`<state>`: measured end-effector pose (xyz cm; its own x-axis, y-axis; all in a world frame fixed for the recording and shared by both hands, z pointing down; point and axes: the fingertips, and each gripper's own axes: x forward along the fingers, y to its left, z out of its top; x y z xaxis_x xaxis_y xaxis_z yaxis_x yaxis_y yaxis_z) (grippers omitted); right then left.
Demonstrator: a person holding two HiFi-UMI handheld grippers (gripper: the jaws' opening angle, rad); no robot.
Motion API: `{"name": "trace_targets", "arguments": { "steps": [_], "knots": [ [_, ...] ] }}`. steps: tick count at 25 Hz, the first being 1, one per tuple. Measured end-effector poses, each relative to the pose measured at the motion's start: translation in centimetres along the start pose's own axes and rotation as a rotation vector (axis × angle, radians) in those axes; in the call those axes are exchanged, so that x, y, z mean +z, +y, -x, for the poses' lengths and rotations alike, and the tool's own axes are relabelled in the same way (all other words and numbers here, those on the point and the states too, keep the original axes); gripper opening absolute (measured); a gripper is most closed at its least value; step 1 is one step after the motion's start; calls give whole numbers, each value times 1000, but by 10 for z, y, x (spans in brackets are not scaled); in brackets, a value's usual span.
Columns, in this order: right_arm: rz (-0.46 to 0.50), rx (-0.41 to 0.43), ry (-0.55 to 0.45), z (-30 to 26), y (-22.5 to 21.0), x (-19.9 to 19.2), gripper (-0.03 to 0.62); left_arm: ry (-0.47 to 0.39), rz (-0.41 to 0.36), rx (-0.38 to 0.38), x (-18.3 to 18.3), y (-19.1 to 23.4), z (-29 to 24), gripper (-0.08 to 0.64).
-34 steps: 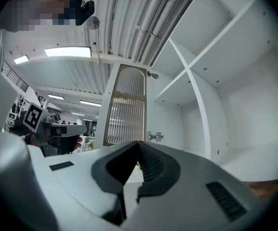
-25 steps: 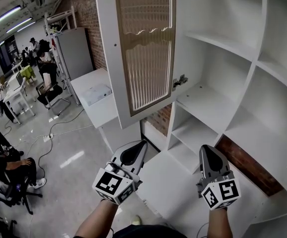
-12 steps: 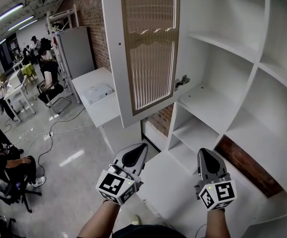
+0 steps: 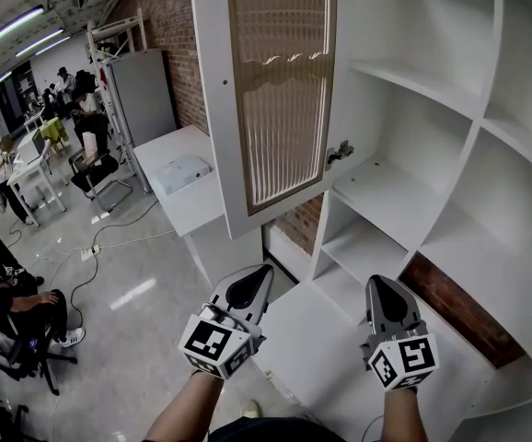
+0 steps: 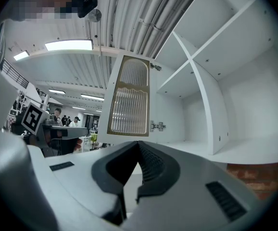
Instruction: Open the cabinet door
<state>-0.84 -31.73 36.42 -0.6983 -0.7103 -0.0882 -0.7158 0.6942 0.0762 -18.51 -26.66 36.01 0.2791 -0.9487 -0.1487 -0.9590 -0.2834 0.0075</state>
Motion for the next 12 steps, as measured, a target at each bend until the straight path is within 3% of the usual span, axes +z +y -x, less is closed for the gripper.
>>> {"name": "trace_targets", "arguments": {
  "steps": [12],
  "knots": [
    [4,-1,4,-5,-1,-1,3,5,0,5,-1,5,-3,6]
  ]
}}
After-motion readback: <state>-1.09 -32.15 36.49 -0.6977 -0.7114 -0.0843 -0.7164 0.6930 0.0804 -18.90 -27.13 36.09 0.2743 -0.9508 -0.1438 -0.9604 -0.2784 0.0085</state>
